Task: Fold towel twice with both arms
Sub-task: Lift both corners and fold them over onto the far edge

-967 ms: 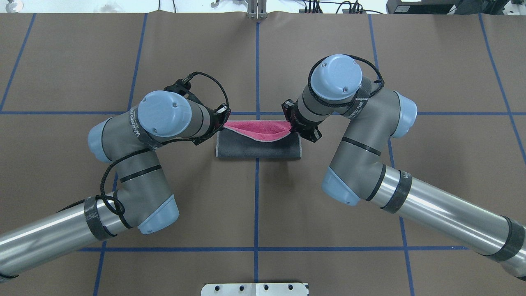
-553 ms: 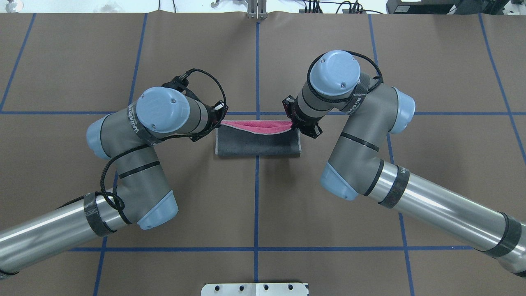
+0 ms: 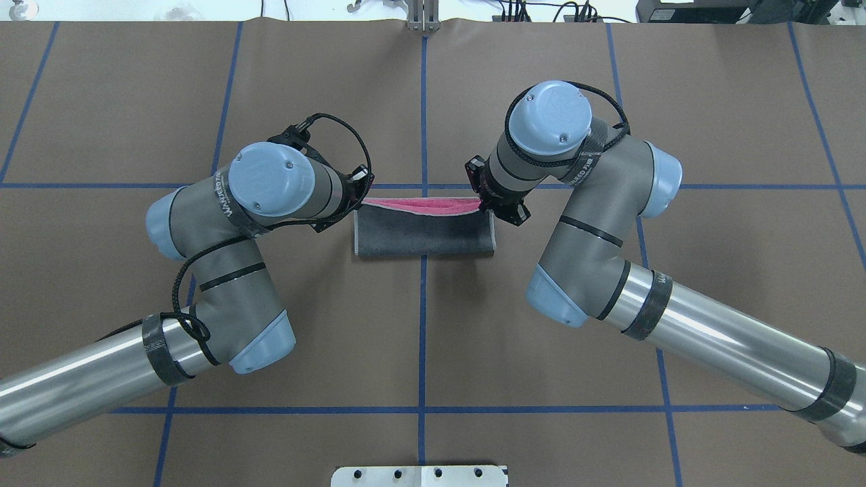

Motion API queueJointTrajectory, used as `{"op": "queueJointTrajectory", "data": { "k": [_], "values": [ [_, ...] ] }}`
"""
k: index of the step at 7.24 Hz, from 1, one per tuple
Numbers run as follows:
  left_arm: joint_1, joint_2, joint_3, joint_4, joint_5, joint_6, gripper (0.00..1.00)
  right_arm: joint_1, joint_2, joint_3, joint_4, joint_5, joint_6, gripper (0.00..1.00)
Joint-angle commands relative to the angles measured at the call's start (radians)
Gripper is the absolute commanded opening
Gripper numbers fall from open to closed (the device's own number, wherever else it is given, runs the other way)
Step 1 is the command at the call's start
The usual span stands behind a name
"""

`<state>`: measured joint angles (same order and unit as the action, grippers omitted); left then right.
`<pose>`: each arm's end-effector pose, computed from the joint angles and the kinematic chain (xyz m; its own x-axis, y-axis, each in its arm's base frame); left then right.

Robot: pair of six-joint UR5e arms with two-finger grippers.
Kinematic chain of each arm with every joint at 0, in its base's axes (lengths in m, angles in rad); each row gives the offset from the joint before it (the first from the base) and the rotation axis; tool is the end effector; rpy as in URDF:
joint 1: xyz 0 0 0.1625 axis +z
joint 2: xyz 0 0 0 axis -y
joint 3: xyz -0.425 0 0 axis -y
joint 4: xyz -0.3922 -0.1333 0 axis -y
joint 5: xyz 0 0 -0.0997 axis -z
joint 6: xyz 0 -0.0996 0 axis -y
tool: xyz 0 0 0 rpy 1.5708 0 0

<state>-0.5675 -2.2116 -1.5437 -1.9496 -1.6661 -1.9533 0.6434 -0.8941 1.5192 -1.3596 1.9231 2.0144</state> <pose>0.5340 -0.4873 0.2480 0.2530 -0.6019 -0.7575 0.6061 0.7088 -0.3608 -0.5170 -0.5113 0.2530 0.3306 0.7514 0.5711 -0.5537 0.6444 -0.5274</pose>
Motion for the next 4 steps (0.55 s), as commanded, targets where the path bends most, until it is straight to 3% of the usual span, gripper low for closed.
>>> {"op": "queueJointTrajectory", "data": {
  "k": [1, 2, 3, 4],
  "values": [
    [0.0, -0.014, 0.008, 0.0, 0.0, 0.001, 0.18, 0.013, 0.004, -0.025, 0.001, 0.003, 0.001, 0.2],
    [0.0, -0.022, 0.022, 0.0, 0.0, 0.001, 0.18, 0.015, 0.004, -0.027, 0.001, 0.004, 0.001, 0.26],
    [-0.003, -0.026, 0.025, 0.0, 0.0, 0.002, 0.58, 0.018, 0.009, -0.027, 0.001, 0.004, 0.001, 0.87],
    [-0.008, -0.026, 0.025, 0.0, 0.0, 0.002, 0.92, 0.024, 0.024, -0.027, 0.001, 0.004, 0.001, 1.0]
  ]
}}
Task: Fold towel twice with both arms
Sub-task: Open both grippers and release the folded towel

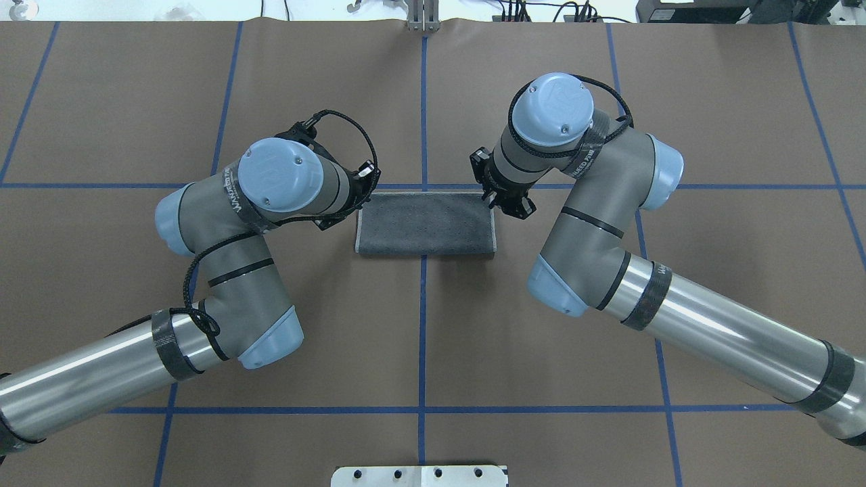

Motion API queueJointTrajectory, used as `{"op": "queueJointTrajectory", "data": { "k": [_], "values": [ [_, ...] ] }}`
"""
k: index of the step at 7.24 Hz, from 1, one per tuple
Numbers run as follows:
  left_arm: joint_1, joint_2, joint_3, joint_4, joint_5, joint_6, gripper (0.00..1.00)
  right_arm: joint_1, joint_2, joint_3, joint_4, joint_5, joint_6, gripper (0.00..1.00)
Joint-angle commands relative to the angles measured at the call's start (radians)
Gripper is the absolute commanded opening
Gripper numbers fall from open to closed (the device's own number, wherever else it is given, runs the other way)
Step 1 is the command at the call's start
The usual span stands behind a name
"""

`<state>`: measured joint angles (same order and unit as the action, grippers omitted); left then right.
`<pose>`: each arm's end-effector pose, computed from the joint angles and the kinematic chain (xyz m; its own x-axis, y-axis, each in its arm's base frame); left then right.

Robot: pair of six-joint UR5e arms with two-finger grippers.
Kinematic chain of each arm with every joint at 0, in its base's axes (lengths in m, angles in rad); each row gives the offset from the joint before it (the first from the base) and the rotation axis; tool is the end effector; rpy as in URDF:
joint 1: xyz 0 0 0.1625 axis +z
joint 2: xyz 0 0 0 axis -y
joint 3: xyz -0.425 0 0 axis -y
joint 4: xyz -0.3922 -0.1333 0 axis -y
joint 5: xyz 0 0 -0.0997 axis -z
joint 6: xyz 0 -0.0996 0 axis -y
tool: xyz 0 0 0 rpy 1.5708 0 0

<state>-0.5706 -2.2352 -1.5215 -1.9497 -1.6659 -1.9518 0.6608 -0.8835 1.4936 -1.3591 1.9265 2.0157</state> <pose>0.5389 -0.4930 0.2413 0.2510 -0.6009 -0.7589 0.6076 0.7081 -0.3598 -0.5137 -0.5243 0.2569 0.3243 0.7631 0.5590 -0.5689 0.6295 -0.5292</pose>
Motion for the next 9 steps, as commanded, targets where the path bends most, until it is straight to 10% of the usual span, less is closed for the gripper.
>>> {"op": "queueJointTrajectory", "data": {
  "k": [1, 5, 7, 9],
  "values": [
    [-0.009, -0.003, 0.003, -0.002, 0.0, -0.001, 0.99, 0.016, 0.021, -0.001, 0.0, 0.0, -0.003, 1.0],
    [-0.038, -0.001, -0.046, 0.008, -0.035, 0.001, 0.99, -0.035, -0.026, 0.052, 0.003, -0.003, 0.033, 0.98],
    [-0.038, -0.001, -0.046, 0.012, -0.037, -0.001, 0.99, -0.078, -0.069, 0.06, 0.002, -0.004, 0.139, 0.7],
    [-0.037, -0.001, -0.046, 0.014, -0.037, -0.004, 0.99, -0.081, -0.086, 0.042, 0.056, -0.011, 0.211, 0.67]
  ]
}}
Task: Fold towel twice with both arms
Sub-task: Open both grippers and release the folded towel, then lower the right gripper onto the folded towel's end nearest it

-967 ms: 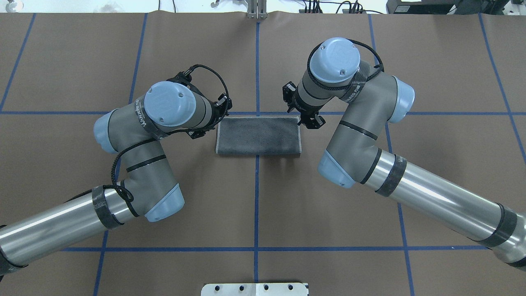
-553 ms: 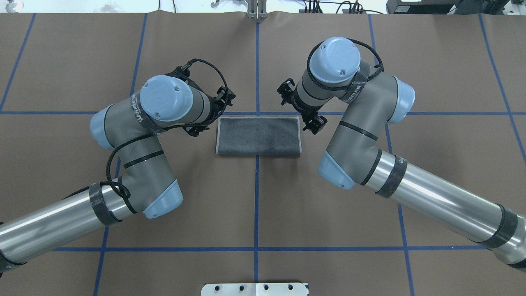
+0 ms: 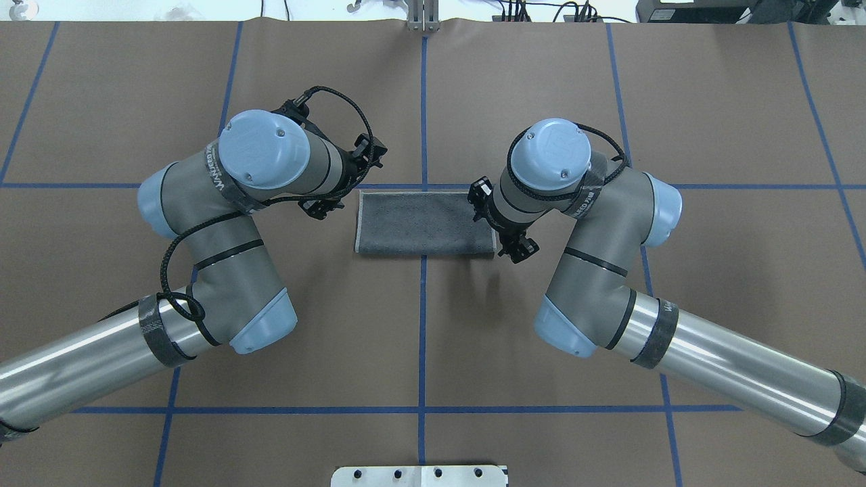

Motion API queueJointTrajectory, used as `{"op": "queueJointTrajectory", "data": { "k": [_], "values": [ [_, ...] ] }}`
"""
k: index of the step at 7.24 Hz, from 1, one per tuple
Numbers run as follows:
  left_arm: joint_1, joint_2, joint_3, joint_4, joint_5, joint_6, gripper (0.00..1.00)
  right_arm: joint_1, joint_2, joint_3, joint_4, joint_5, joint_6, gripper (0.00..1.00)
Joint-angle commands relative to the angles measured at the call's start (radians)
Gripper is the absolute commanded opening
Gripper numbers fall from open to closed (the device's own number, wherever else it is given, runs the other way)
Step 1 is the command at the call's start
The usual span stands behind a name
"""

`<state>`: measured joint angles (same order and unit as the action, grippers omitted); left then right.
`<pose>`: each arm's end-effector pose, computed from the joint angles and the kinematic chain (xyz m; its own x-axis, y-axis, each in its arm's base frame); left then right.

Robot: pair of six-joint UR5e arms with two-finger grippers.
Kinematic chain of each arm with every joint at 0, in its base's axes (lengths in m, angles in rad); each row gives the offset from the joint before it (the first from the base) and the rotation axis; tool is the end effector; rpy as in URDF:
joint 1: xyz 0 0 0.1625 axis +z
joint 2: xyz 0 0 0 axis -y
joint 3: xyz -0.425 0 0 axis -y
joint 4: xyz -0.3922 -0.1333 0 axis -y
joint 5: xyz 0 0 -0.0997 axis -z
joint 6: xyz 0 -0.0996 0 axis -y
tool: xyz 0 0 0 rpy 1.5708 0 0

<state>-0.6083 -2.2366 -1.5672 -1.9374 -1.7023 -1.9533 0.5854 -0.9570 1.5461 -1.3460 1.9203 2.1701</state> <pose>0.5122 -0.5032 0.2211 0.2157 -0.6011 -0.7695 0.5981 0.7043 -0.3825 -0.5348 -0.4735 0.2838 0.2968 0.8326 0.4676 -0.5802 0.5462 -0.6042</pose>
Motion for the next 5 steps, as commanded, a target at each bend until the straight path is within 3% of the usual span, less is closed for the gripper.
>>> {"op": "queueJointTrajectory", "data": {
  "k": [1, 4, 5],
  "values": [
    [-0.001, 0.0, -0.001, 0.002, 0.0, -0.004, 0.99, -0.007, -0.012, -0.035, 0.089, -0.004, 0.083, 0.65],
    [-0.001, 0.0, -0.001, 0.002, 0.0, -0.004, 0.99, -0.012, -0.022, -0.041, 0.096, -0.004, 0.088, 0.55],
    [-0.001, 0.0, -0.001, 0.003, 0.0, -0.004, 0.99, -0.016, -0.025, -0.041, 0.096, -0.004, 0.083, 0.38]
  ]
}}
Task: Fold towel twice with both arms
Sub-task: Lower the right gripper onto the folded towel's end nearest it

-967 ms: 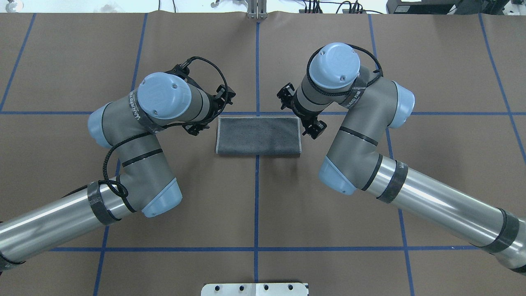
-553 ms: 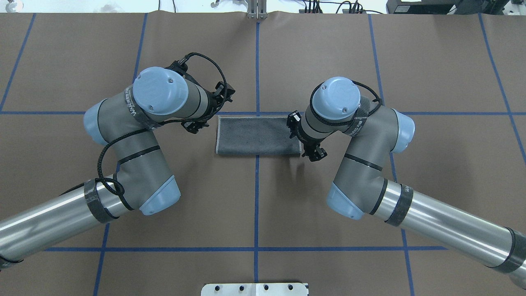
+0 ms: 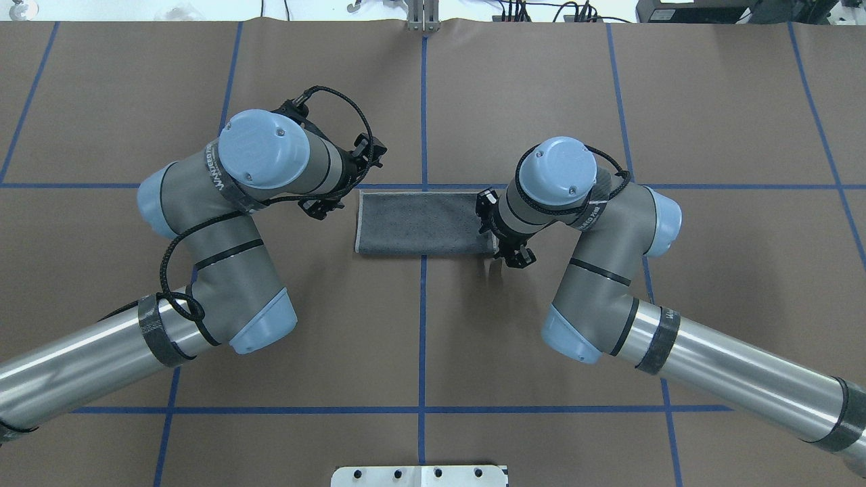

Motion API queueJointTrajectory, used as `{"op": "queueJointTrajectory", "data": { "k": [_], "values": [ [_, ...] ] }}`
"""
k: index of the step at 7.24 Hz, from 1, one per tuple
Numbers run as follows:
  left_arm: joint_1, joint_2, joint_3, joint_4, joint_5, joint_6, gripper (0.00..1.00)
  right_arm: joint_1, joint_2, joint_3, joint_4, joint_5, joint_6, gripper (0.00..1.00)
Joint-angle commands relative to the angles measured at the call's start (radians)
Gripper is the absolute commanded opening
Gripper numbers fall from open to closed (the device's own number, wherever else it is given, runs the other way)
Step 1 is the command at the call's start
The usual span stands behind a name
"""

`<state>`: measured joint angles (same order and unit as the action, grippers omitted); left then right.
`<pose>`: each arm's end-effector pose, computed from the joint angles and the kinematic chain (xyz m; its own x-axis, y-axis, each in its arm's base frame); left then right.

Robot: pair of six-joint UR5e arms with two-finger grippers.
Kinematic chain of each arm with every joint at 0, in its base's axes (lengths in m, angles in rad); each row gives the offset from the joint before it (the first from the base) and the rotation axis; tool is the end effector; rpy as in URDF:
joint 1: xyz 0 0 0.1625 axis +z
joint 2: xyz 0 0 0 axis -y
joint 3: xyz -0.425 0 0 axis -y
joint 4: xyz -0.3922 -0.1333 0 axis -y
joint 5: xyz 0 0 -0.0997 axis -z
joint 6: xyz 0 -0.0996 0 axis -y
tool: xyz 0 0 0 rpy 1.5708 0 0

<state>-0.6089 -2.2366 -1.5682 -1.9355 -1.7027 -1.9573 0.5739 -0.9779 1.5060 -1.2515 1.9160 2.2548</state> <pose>0.5117 -0.5033 0.2209 0.2136 -0.6045 -0.7674 0.5994 0.7014 -0.3857 -0.5443 -0.4705 0.3046 0.2426 0.8649 0.4394 -0.5821 0.4921 -0.6472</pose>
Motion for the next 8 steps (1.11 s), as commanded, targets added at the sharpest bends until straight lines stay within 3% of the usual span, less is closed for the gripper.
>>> {"op": "queueJointTrajectory", "data": {
  "k": [1, 2, 6, 8],
  "values": [
    [0.001, -0.002, 0.0, 0.001, -0.002, -0.003, 0.99, -0.006, -0.005, 0.0, 0.003, 0.0, -0.001, 0.17],
    [0.001, -0.002, 0.0, 0.0, 0.0, -0.005, 0.99, -0.006, -0.005, 0.005, 0.003, 0.001, -0.001, 0.0],
    [0.003, -0.002, 0.0, 0.0, 0.0, -0.005, 0.99, -0.003, -0.011, 0.016, 0.04, 0.001, -0.011, 0.0],
    [-0.009, 0.002, -0.036, 0.001, -0.015, 0.003, 0.99, -0.006, -0.053, 0.089, 0.035, 0.011, -0.003, 0.0]
  ]
}}
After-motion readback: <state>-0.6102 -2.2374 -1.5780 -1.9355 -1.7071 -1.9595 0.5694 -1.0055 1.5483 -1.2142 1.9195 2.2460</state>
